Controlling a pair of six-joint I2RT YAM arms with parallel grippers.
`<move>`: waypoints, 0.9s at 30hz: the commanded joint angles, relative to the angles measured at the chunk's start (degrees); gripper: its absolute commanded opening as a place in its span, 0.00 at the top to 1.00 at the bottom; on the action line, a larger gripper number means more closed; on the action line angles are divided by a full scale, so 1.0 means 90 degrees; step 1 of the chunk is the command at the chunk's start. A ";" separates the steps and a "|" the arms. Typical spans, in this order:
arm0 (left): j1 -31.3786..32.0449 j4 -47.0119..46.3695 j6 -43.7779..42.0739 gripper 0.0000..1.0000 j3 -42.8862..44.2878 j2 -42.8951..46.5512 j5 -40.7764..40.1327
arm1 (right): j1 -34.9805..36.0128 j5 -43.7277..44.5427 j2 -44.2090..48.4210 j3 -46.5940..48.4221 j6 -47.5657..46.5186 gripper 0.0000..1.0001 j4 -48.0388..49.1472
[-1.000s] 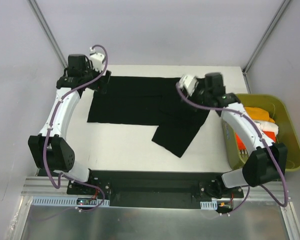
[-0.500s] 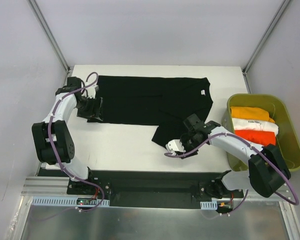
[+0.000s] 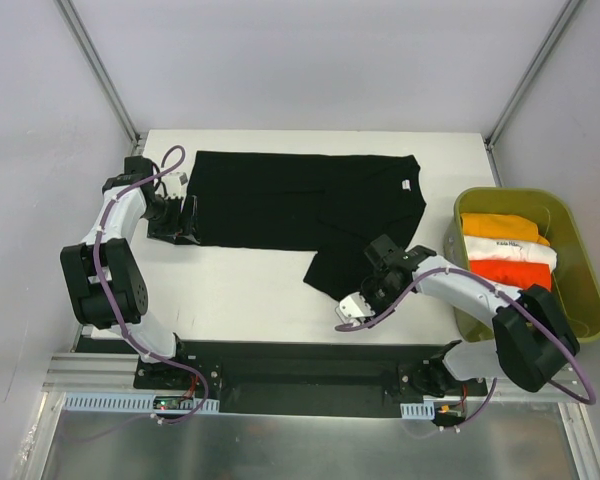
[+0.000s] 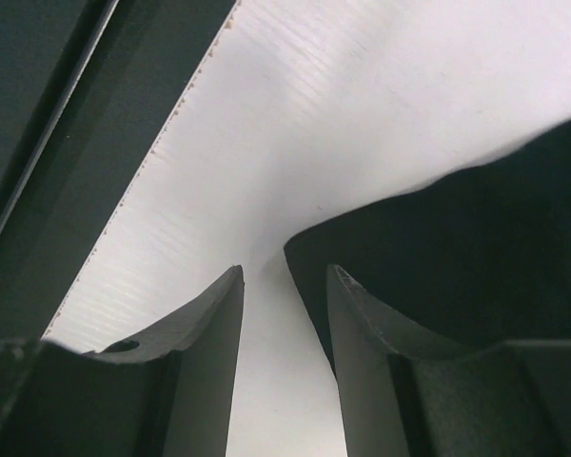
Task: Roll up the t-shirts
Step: Fold the T-shirt at the center of the board.
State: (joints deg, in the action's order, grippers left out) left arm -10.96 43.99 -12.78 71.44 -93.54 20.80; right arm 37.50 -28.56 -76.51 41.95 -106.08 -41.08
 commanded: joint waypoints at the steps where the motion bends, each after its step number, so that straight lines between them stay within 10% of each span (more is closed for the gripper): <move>1: -0.0061 0.0171 0.0062 0.26 0.0158 0.0003 0.0052 | 0.0169 -0.0197 -0.0317 -0.0091 -0.0206 0.59 0.0140; 10: -0.0081 0.0171 0.0150 0.26 0.0226 -0.0154 0.0004 | 0.0443 0.0351 -0.0591 -0.0150 0.0146 0.68 0.0824; 16: -0.0295 0.0161 0.0549 0.25 0.0188 -0.0242 -0.0123 | 0.0453 0.0546 -0.0347 -0.0267 0.0595 0.99 0.1137; 27: -0.0657 0.0152 0.1029 0.34 0.0528 -0.1276 0.0170 | 0.0453 0.1356 0.0064 -0.0013 0.4011 0.99 0.1380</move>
State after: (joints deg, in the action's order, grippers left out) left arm -16.95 44.07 -5.26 72.38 -101.38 20.91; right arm 41.25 -19.99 -77.28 40.38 -85.17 -29.89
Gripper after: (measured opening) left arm 0.689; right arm 0.016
